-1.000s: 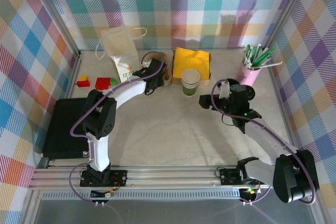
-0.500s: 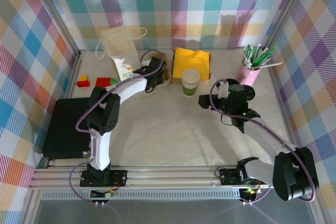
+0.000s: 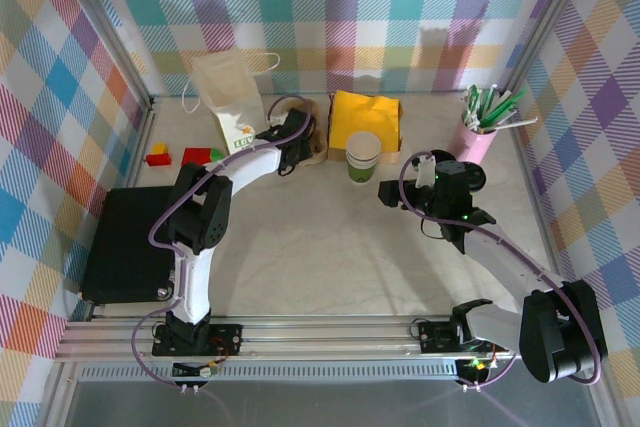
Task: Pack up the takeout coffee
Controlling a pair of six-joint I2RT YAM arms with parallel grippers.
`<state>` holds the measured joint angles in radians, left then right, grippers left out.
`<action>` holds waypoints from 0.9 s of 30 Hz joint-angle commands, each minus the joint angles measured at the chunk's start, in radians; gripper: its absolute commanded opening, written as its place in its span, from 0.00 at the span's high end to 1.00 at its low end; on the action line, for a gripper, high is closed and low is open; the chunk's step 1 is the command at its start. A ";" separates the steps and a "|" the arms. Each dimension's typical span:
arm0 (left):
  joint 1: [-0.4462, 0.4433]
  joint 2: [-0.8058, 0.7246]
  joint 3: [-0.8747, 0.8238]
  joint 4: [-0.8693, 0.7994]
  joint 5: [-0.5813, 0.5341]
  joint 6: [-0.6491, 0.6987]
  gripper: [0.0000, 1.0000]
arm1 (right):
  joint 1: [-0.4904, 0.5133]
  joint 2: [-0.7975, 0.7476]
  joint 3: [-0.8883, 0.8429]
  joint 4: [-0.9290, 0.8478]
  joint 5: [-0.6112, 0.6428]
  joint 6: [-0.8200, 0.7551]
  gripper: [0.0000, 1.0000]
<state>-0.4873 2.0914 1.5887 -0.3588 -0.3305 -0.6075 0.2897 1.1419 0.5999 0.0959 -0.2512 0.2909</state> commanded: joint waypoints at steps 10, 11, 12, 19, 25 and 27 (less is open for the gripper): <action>0.012 0.018 0.042 0.009 0.007 -0.004 0.76 | 0.009 0.001 0.010 0.008 -0.002 -0.025 0.20; 0.012 0.015 0.042 0.008 0.006 -0.003 0.76 | 0.009 0.001 0.011 0.007 0.000 -0.025 0.20; 0.012 0.013 0.042 0.006 0.004 -0.001 0.76 | 0.009 0.002 0.010 0.008 0.000 -0.024 0.20; 0.012 -0.013 0.039 -0.003 -0.016 0.009 0.70 | 0.009 0.004 0.014 0.007 -0.002 -0.026 0.20; 0.012 -0.024 0.040 -0.003 -0.021 0.020 0.72 | 0.009 0.004 0.015 0.003 -0.002 -0.028 0.20; 0.012 -0.020 0.047 -0.008 -0.022 0.021 0.74 | 0.010 0.004 0.015 0.002 -0.002 -0.027 0.20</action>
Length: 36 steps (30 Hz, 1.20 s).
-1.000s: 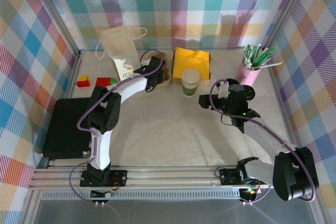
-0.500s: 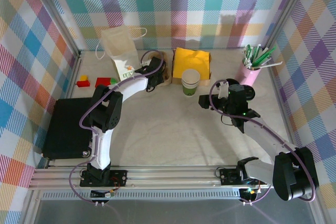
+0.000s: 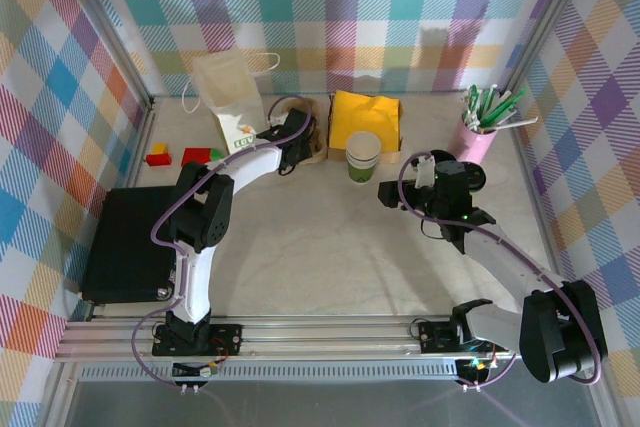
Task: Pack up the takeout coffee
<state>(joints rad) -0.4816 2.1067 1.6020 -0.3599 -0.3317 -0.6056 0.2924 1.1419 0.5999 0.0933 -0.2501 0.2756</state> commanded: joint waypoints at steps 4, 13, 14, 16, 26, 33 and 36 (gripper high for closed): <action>0.006 -0.034 0.038 -0.010 -0.022 0.021 0.75 | 0.008 0.004 0.015 0.005 -0.002 -0.012 0.20; 0.006 -0.051 0.041 -0.021 -0.044 0.035 0.76 | 0.008 0.005 0.016 0.000 -0.003 -0.015 0.21; 0.006 -0.054 0.041 -0.021 -0.044 0.038 0.76 | 0.007 0.004 0.017 0.000 -0.003 -0.016 0.21; 0.006 -0.056 0.042 -0.021 -0.045 0.042 0.76 | 0.008 0.004 0.017 -0.002 -0.003 -0.015 0.21; 0.006 -0.046 0.050 -0.022 -0.037 0.044 0.74 | 0.009 0.003 0.019 -0.006 -0.003 -0.018 0.21; 0.006 -0.037 0.053 -0.021 -0.032 0.043 0.78 | 0.008 0.004 0.021 -0.007 -0.002 -0.018 0.21; 0.009 -0.034 0.053 -0.020 -0.032 0.040 0.77 | 0.007 0.005 0.021 -0.008 -0.002 -0.018 0.21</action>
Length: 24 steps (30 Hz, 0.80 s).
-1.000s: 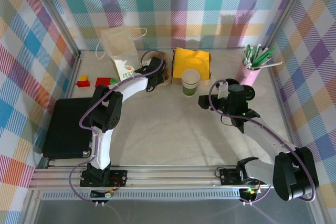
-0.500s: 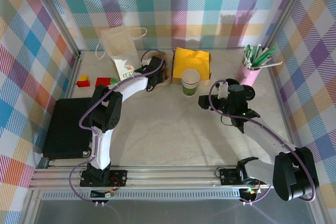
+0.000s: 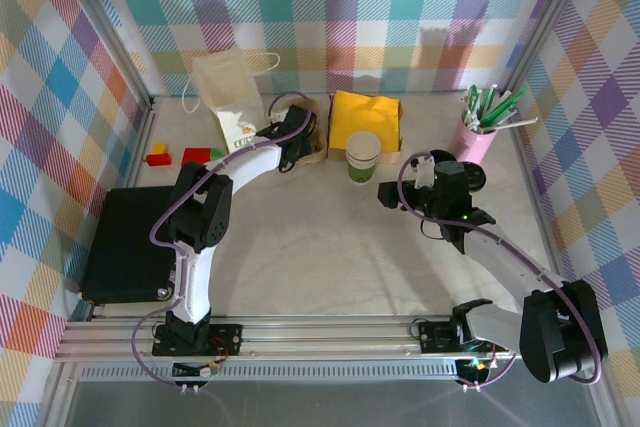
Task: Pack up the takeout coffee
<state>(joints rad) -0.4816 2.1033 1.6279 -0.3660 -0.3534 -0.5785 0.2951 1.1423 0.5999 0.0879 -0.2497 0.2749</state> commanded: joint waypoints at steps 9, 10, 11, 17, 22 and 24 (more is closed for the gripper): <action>0.017 -0.019 0.027 -0.009 0.005 -0.001 0.76 | 0.005 0.008 0.021 -0.001 -0.002 -0.019 0.21; 0.017 -0.019 0.028 -0.007 0.006 0.001 0.77 | 0.005 0.008 0.021 0.000 -0.002 -0.019 0.21; 0.017 -0.019 0.029 -0.007 0.008 0.000 0.77 | 0.006 0.009 0.021 0.001 -0.002 -0.019 0.21; 0.020 -0.012 0.035 -0.007 0.015 0.000 0.76 | 0.006 0.013 0.021 0.003 -0.003 -0.019 0.21; 0.020 0.002 0.044 -0.016 0.016 -0.004 0.70 | 0.006 0.016 0.021 0.001 -0.005 -0.019 0.21; 0.020 0.007 0.048 -0.019 0.012 -0.005 0.69 | 0.007 0.017 0.021 0.004 -0.005 -0.019 0.21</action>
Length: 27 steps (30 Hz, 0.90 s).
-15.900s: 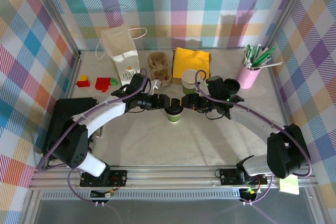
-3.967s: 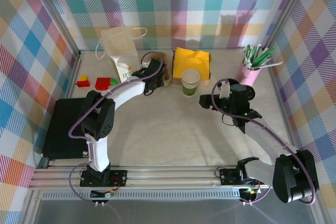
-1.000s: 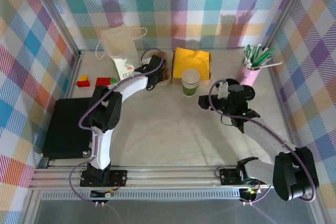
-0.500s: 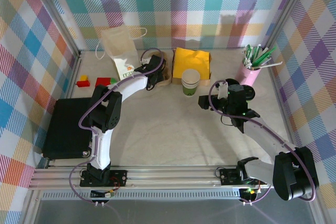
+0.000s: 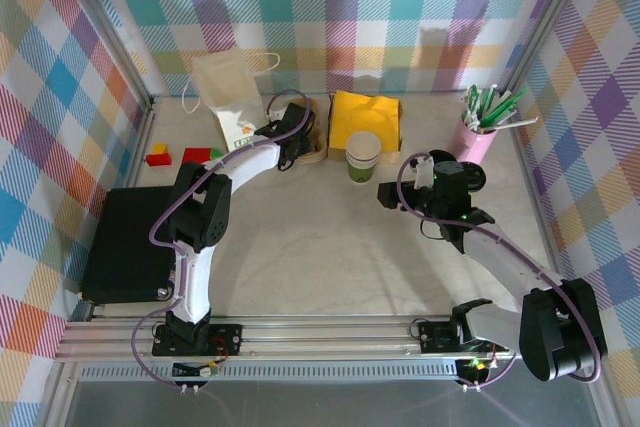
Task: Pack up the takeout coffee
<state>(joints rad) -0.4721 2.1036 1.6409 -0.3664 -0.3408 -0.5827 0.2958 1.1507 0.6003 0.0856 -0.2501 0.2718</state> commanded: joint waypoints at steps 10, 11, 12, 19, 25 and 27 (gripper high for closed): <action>0.010 0.031 0.053 -0.027 0.005 -0.005 0.67 | 0.006 0.016 0.023 0.006 -0.006 -0.014 0.21; 0.010 0.035 0.056 -0.032 0.001 -0.005 0.66 | 0.006 0.017 0.024 0.006 -0.007 -0.014 0.21; 0.010 0.036 0.057 -0.035 -0.001 -0.004 0.65 | 0.005 0.017 0.024 0.008 -0.008 -0.015 0.21; 0.010 0.045 0.062 -0.043 -0.004 -0.006 0.69 | 0.006 0.020 0.023 0.005 -0.006 -0.016 0.21; 0.010 0.037 0.062 -0.040 -0.003 0.000 0.79 | 0.007 0.021 0.025 0.006 -0.008 -0.016 0.21; 0.010 0.034 0.062 -0.041 -0.004 0.004 0.81 | 0.006 0.021 0.025 0.004 -0.009 -0.016 0.21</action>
<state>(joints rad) -0.4721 2.1349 1.6691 -0.3912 -0.3344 -0.5850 0.2958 1.1645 0.6003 0.0856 -0.2501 0.2718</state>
